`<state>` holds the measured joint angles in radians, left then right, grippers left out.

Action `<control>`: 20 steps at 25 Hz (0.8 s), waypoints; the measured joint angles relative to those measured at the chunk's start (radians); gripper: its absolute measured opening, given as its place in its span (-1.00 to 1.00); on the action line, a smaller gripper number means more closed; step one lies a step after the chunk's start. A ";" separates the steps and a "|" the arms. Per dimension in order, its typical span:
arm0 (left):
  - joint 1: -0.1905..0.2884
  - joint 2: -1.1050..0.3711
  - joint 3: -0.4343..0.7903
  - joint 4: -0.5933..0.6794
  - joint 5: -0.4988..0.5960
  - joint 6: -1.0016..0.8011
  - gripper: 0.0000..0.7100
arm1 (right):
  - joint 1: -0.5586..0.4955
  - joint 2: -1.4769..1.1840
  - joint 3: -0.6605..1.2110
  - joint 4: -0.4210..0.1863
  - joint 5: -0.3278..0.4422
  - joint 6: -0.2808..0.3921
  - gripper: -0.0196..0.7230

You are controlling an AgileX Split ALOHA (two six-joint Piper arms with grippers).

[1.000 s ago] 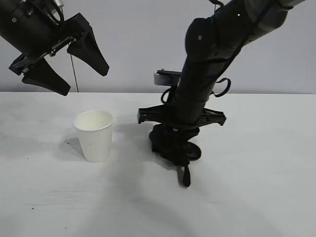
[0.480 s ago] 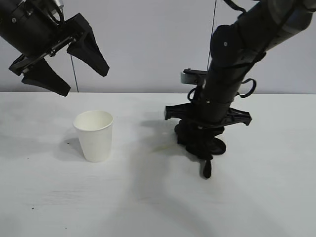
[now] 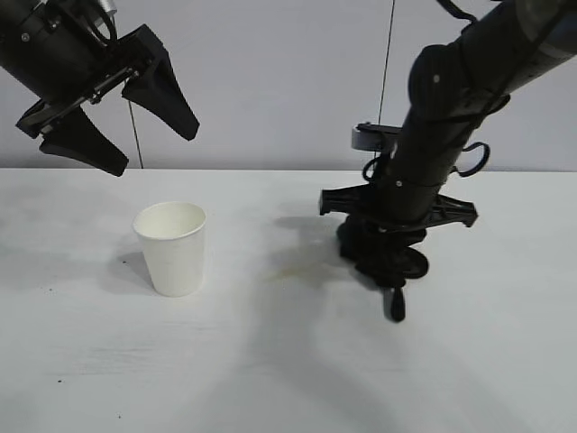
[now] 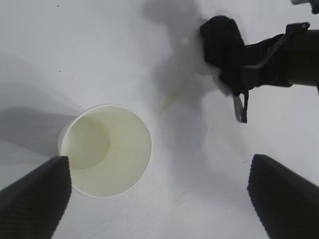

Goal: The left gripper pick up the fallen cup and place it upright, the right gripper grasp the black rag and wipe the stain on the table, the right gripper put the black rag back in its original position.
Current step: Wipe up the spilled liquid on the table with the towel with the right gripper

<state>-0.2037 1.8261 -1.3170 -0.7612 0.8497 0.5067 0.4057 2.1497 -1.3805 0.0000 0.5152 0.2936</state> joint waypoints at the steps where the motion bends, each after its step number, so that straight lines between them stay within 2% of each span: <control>1: 0.000 0.000 0.000 0.000 0.000 0.000 0.96 | 0.031 0.000 0.000 0.011 0.001 -0.003 -0.66; 5: 0.000 0.000 0.000 0.000 0.000 0.000 0.96 | 0.119 0.000 0.002 0.039 0.010 -0.003 -0.66; 11: 0.000 0.000 0.000 0.000 0.000 0.000 0.96 | 0.150 0.000 0.002 0.049 0.009 0.012 -0.66; 15: 0.000 0.000 0.000 0.000 0.000 0.000 0.96 | 0.102 0.000 0.002 0.052 0.002 0.041 -0.66; 20: 0.000 0.000 0.000 0.000 0.000 0.000 0.96 | -0.037 0.000 0.002 0.020 -0.013 0.046 -0.66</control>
<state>-0.2037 1.8261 -1.3170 -0.7612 0.8497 0.5067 0.3691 2.1497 -1.3787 0.0199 0.5021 0.3395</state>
